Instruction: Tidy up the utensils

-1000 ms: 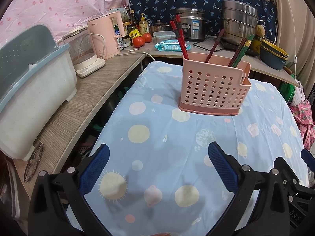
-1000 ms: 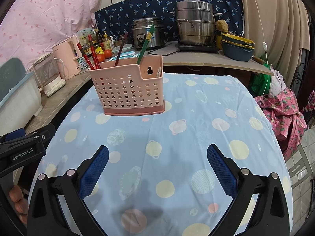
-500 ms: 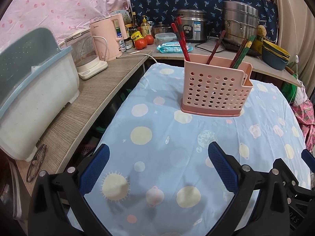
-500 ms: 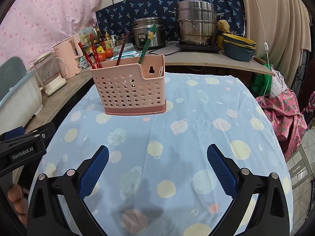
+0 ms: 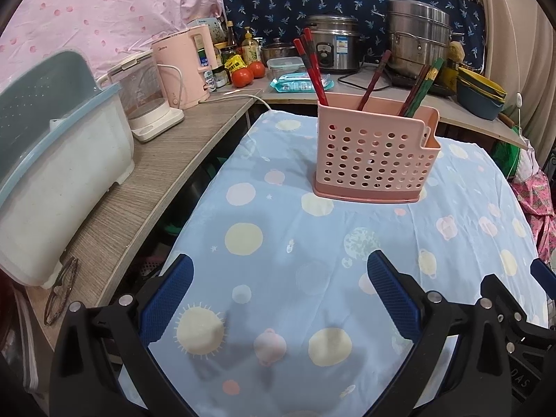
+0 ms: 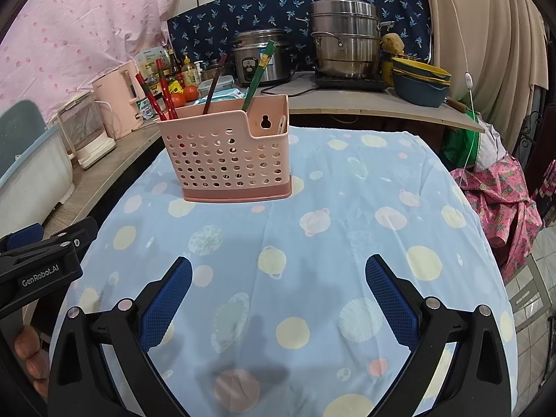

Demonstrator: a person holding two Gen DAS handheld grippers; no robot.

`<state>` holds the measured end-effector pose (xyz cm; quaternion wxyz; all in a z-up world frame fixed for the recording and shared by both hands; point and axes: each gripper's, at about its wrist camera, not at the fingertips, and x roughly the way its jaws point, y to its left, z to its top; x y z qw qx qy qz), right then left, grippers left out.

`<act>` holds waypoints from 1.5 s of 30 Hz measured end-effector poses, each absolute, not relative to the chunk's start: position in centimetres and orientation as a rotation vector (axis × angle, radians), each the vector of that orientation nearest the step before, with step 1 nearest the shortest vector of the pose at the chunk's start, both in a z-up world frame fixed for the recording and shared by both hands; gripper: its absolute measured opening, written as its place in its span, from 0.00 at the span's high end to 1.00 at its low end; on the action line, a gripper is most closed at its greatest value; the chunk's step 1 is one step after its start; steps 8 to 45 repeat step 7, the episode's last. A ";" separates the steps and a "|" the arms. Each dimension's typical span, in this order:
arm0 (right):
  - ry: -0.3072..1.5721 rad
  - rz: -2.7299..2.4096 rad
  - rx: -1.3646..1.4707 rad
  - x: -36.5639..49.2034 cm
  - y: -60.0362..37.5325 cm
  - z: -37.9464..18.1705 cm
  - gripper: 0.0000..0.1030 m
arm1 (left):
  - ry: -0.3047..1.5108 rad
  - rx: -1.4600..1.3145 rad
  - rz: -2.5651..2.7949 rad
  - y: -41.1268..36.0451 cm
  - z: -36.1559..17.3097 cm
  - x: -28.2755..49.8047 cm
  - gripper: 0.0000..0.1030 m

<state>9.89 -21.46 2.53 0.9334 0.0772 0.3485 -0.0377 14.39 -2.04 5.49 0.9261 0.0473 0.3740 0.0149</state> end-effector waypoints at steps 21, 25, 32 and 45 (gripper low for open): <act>0.702 -0.103 0.149 9.8 -21.8 2.8 0.06 | 0.767 0.094 0.035 -2.0 5.3 14.4 0.07; 0.702 -0.103 0.149 9.8 -21.8 2.8 0.06 | 0.767 0.094 0.035 -2.0 5.3 14.4 0.07; 0.702 -0.103 0.149 9.8 -21.8 2.8 0.06 | 0.767 0.094 0.035 -2.0 5.3 14.4 0.07; 0.702 -0.103 0.149 9.8 -21.8 2.8 0.06 | 0.767 0.094 0.035 -2.0 5.3 14.4 0.07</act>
